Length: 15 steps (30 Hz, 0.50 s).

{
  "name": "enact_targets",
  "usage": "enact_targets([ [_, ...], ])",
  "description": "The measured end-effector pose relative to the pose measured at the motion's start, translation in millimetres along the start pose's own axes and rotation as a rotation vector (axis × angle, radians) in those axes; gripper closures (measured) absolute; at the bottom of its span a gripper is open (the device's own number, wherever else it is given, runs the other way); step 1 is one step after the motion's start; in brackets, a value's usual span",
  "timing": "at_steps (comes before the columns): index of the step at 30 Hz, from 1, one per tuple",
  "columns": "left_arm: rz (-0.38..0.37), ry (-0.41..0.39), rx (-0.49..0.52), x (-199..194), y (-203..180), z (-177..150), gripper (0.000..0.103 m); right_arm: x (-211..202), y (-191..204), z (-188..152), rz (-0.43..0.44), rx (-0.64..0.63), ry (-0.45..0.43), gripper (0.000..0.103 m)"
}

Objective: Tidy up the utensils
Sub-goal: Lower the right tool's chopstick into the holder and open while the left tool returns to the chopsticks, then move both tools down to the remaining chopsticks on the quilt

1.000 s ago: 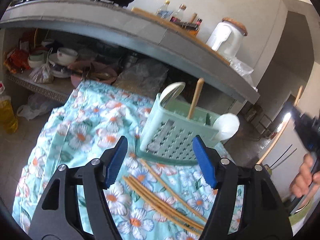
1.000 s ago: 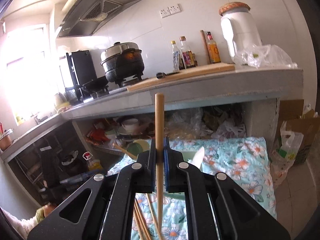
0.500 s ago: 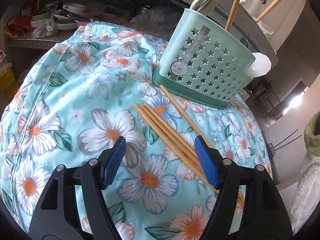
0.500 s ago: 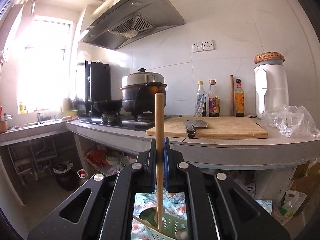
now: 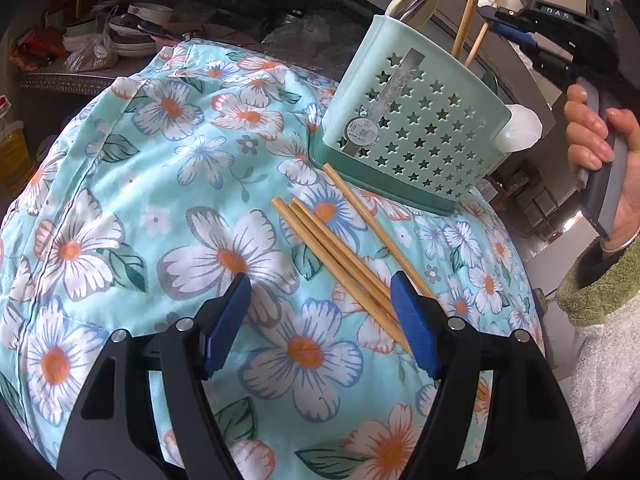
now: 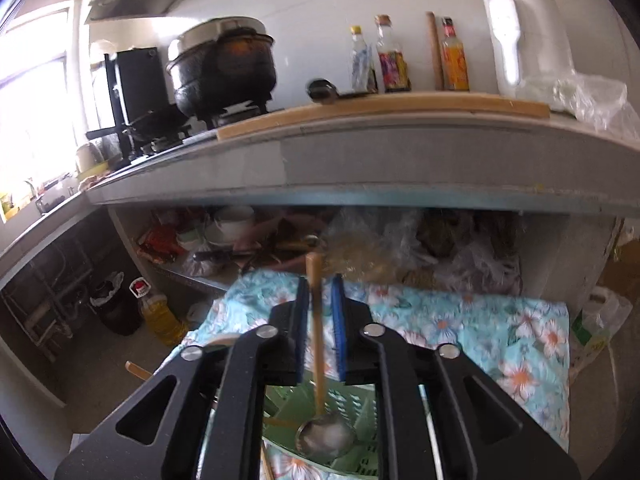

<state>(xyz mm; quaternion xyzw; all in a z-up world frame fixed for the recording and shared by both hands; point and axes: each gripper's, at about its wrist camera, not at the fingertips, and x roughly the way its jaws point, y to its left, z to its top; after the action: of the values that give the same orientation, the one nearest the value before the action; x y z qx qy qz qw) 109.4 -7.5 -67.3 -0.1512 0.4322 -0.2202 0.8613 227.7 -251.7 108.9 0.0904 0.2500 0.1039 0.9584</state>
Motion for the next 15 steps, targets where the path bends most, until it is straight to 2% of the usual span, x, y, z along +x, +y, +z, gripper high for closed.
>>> enact_targets([
  [1,0.0,-0.001,0.0,-0.1,-0.2,0.0,0.034,-5.7,-6.4,-0.3,0.006,0.026,-0.02,0.061],
  [2,0.001,0.0,0.001,0.1,-0.1,0.0,0.034,-13.0,-10.4,-0.5,0.011,0.041,-0.04,0.056],
  [5,0.001,0.0,0.0,0.1,-0.1,0.1,0.034,-38.8,-18.4,2.4,0.006,0.063,-0.106,0.048],
  [10,0.009,0.002,-0.005,0.4,-0.9,0.2,0.034,-91.4,-22.8,2.9,-0.009,0.063,-0.237,0.041],
  [15,0.017,0.003,-0.004,1.2,-3.6,-0.1,0.033,-140.9,-33.4,-8.9,0.021,0.108,-0.319,0.04],
])
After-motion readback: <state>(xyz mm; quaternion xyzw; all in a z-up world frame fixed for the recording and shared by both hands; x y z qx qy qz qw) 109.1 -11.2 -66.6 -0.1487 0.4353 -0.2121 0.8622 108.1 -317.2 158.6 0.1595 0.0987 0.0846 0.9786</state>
